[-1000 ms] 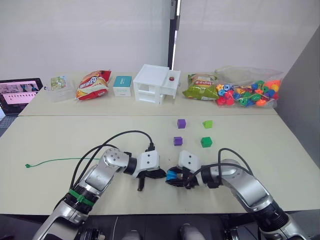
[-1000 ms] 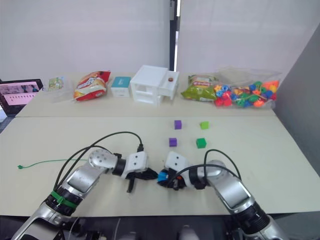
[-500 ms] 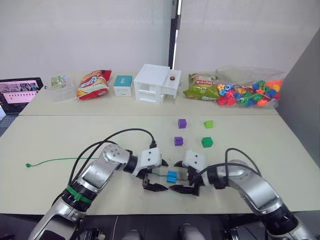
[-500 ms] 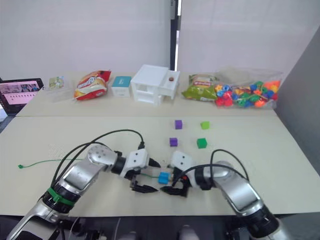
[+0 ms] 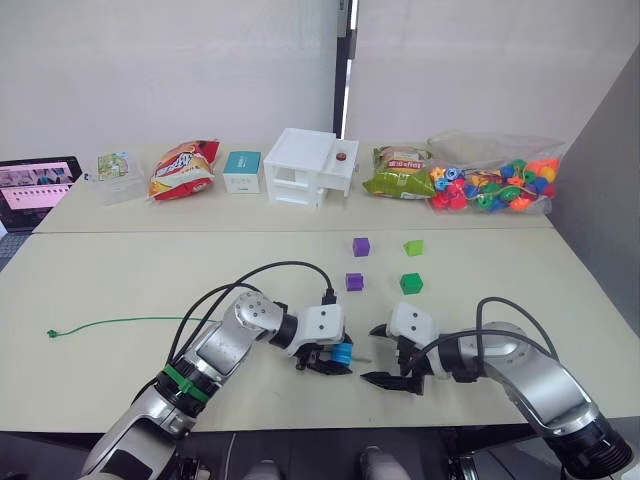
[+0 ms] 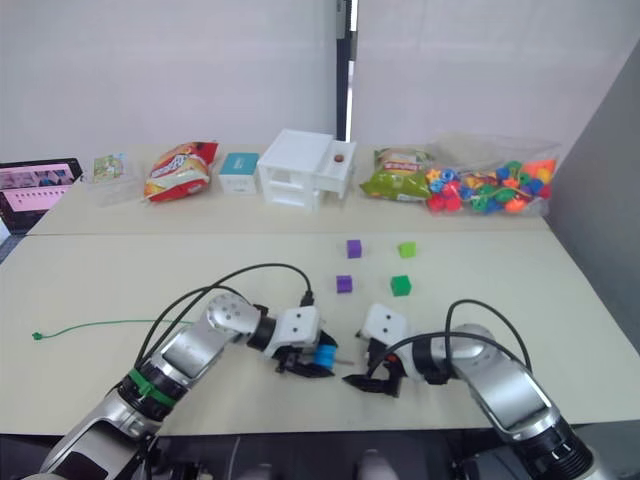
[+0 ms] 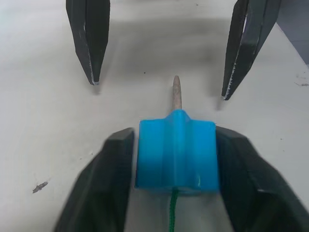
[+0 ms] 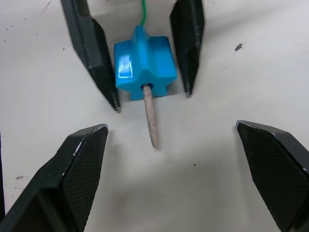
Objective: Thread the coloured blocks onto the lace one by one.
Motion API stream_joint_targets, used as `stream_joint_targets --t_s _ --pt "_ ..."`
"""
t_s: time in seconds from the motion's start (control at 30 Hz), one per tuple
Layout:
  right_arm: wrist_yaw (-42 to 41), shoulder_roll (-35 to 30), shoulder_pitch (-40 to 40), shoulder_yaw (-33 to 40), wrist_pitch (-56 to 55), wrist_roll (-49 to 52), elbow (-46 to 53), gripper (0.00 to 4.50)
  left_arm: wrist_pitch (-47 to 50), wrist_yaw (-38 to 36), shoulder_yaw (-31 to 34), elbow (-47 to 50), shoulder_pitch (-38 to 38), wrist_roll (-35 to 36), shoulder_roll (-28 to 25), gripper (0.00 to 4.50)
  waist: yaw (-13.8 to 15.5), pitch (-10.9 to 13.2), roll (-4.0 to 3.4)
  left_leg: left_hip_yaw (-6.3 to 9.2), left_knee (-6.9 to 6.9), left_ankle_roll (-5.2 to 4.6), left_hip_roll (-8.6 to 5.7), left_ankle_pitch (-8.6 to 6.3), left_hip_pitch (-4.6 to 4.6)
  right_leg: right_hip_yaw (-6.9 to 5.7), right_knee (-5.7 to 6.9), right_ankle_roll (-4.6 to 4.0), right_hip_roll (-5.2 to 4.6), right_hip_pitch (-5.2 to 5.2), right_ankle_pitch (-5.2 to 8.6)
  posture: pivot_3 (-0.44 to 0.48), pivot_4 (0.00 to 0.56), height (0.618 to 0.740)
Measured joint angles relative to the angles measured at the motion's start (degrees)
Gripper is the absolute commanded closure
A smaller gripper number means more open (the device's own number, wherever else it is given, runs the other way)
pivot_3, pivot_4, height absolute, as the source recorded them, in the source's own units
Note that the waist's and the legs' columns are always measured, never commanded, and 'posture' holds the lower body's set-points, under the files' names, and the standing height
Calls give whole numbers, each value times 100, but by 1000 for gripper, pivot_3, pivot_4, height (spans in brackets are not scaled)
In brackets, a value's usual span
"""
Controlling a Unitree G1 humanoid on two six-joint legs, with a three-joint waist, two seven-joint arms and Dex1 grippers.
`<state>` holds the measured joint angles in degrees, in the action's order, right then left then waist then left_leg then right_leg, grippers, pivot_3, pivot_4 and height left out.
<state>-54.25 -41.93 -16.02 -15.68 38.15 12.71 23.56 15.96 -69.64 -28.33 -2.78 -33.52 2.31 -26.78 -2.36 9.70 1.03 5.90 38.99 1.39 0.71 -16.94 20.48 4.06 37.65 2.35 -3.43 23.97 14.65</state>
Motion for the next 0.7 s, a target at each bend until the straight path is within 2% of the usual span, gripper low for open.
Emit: stream_joint_targets --t_s 0.17,0.4,0.47,0.6,0.63,0.7 --pt "81 118 -87 -183 -154 -120 -145 0 -83 -51 2 -35 -9 -1 -13 3114 -3 0 0 0 0 0 0 0 0 0 0 0 0 0 0 0 150 740" --pt "15 221 -140 -384 -529 -259 -393 2066 -98 -99 8 -36 -9 0 -44 3114 -8 0 0 0 0 0 0 0 -3 0 0 0 0 -1 0 0 150 740" --pt "-60 203 -140 -414 -681 -275 -451 2896 -99 -101 8 -36 -9 0 -44 3114 -6 0 0 0 0 0 0 0 -4 0 0 0 0 -3 0 0 150 740" --pt "-96 149 -139 -418 -858 -300 -514 4234 -99 -112 8 -35 -9 0 -53 3114 -3 0 0 0 1 0 0 0 -5 0 0 0 0 -5 0 0 150 740" --pt "-143 129 -138 -432 -900 -300 -521 4500 -99 -91 31 -36 -9 -3 -55 3114 -3 0 0 0 0 0 0 0 -5 0 0 0 0 -5 0 0 150 740" --pt "-173 113 -139 -441 -952 -310 -529 4500 -98 -93 49 -36 -11 -4 -85 3114 -8 0 0 -1 0 0 0 0 -6 0 0 0 0 -6 0 0 150 740"
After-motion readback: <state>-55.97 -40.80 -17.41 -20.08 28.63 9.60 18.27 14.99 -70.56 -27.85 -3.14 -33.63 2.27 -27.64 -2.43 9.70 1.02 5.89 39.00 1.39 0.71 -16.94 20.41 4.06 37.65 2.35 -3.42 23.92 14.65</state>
